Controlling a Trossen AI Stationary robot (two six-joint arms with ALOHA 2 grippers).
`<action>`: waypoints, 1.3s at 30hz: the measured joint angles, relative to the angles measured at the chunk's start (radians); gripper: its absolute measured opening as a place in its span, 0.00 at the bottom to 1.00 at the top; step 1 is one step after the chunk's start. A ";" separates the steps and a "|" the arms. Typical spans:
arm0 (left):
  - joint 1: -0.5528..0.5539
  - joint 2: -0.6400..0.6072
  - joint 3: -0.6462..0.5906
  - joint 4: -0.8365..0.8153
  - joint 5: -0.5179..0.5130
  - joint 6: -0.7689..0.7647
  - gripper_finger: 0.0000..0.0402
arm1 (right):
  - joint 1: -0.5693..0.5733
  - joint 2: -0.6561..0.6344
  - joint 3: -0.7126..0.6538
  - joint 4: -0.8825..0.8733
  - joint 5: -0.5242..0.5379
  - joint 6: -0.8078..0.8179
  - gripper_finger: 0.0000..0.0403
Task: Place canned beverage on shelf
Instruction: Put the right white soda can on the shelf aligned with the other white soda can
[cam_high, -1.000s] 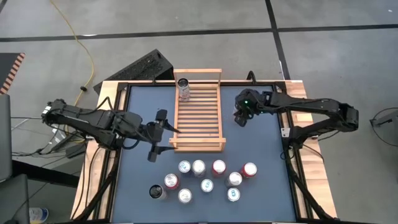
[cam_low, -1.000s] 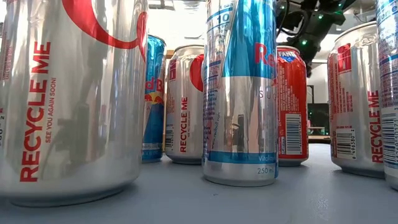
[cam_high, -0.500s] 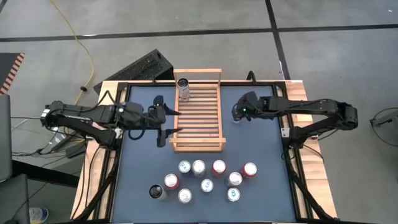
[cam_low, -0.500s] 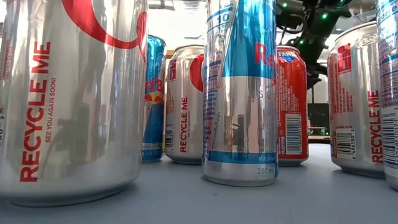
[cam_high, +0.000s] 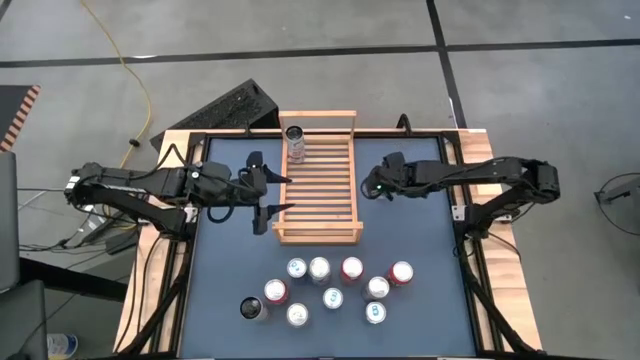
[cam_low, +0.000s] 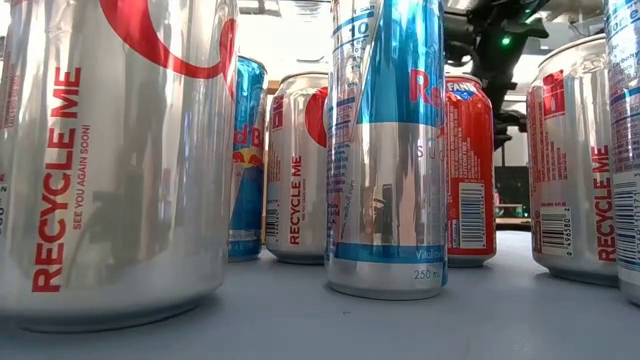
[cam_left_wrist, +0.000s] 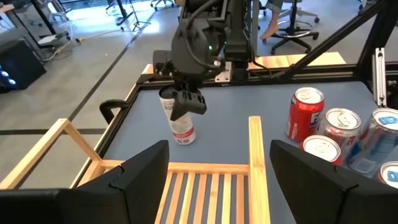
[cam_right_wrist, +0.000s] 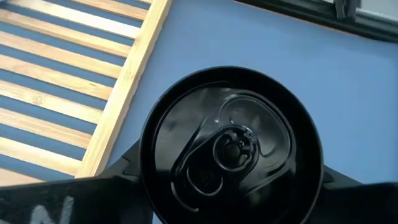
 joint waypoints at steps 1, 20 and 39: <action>0.000 0.000 0.000 0.000 0.000 0.000 0.67 | 0.008 0.009 0.012 -0.011 0.014 -0.001 0.57; 0.000 0.000 0.000 -0.011 0.001 -0.008 0.67 | 0.031 0.017 0.075 -0.018 0.020 -0.136 0.62; 0.000 0.000 0.000 -0.028 0.072 -0.006 0.67 | 0.033 0.016 0.075 0.034 -0.008 -0.238 0.66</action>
